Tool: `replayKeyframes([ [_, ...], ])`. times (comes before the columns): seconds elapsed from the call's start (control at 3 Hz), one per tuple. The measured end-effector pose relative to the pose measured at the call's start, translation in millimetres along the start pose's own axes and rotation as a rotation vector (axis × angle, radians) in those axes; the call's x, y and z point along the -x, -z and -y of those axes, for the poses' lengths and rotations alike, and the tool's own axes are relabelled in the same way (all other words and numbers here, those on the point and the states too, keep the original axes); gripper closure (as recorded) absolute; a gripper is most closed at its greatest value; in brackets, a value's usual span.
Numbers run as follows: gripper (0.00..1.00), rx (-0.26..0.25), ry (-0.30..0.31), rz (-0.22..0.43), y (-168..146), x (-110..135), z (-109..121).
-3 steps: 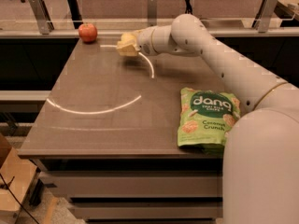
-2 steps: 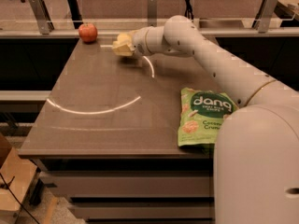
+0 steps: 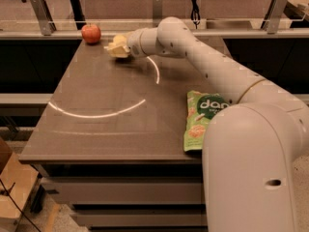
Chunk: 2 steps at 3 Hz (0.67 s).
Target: Move sponge near apple
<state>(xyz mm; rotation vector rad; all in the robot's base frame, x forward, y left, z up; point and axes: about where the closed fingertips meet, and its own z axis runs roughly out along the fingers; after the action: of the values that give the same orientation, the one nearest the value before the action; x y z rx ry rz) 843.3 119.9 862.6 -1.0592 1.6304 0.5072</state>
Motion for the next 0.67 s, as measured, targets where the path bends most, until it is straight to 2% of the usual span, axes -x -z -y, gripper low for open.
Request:
replayKeyframes([
  [0.67,0.35,0.025,0.016,0.006,-24,12,-8],
])
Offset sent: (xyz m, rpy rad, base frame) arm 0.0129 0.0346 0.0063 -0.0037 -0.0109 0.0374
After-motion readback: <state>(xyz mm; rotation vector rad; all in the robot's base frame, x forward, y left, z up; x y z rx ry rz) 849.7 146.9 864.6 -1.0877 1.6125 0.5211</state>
